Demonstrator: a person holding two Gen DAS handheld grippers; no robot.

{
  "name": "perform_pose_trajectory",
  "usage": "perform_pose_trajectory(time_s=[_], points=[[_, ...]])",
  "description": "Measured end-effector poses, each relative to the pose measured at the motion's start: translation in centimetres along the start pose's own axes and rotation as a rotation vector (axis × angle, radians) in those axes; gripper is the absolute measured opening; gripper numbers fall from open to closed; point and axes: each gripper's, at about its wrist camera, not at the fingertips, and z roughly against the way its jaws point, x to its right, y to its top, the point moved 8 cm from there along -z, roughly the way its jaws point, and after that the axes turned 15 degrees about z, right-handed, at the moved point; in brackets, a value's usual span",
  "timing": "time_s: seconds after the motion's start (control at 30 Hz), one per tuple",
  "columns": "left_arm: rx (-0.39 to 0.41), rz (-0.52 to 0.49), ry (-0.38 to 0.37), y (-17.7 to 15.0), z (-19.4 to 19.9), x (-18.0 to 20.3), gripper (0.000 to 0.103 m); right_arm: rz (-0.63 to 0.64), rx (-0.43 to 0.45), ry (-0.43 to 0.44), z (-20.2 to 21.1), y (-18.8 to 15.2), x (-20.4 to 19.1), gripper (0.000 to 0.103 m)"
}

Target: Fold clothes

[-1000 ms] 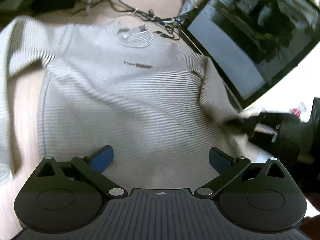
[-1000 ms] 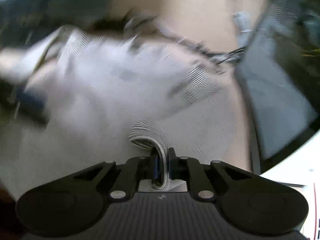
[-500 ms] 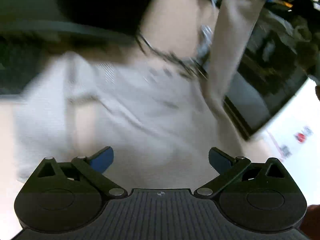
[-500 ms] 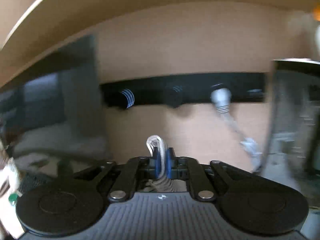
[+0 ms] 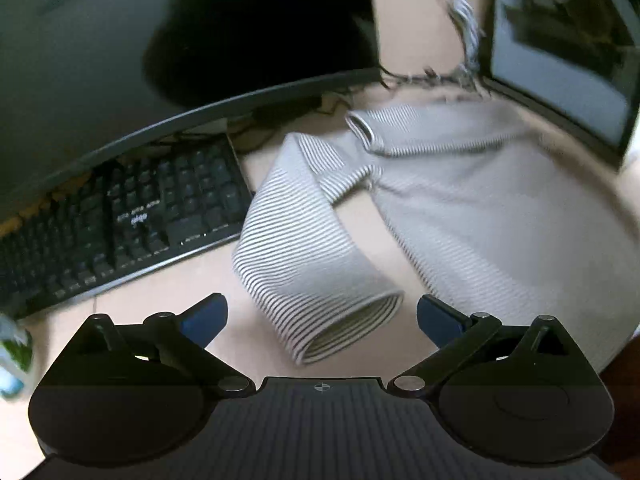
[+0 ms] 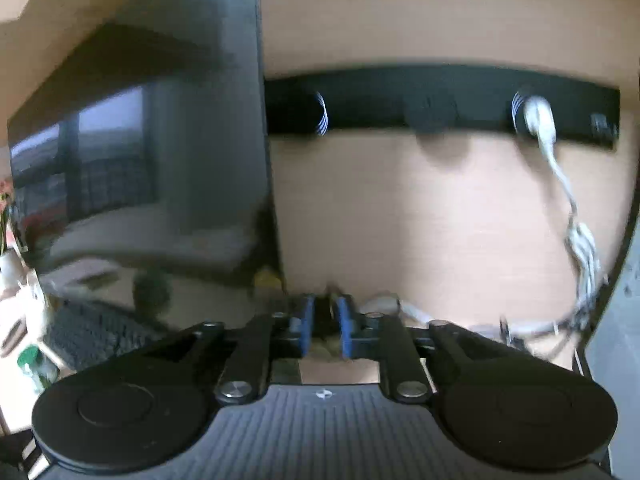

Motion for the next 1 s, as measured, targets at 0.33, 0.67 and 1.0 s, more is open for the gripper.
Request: perform_pose_trajectory(time_s=[0.33,0.67,1.0], points=[[-0.055,-0.095,-0.003,0.9,-3.2,0.1,0.008,-0.059,-0.31,0.223,0.6,-13.0,-6.5,0.03],[-0.046,0.392,-0.209,7.0,-0.4,-2.0,0.007,-0.116,-0.281,0.462,-0.5,-12.1,-18.3,0.059],[0.042,0.41,-0.236,9.1,0.9,0.4,0.052,-0.073,-0.194,0.274,-2.8,-10.0,-14.3,0.004]])
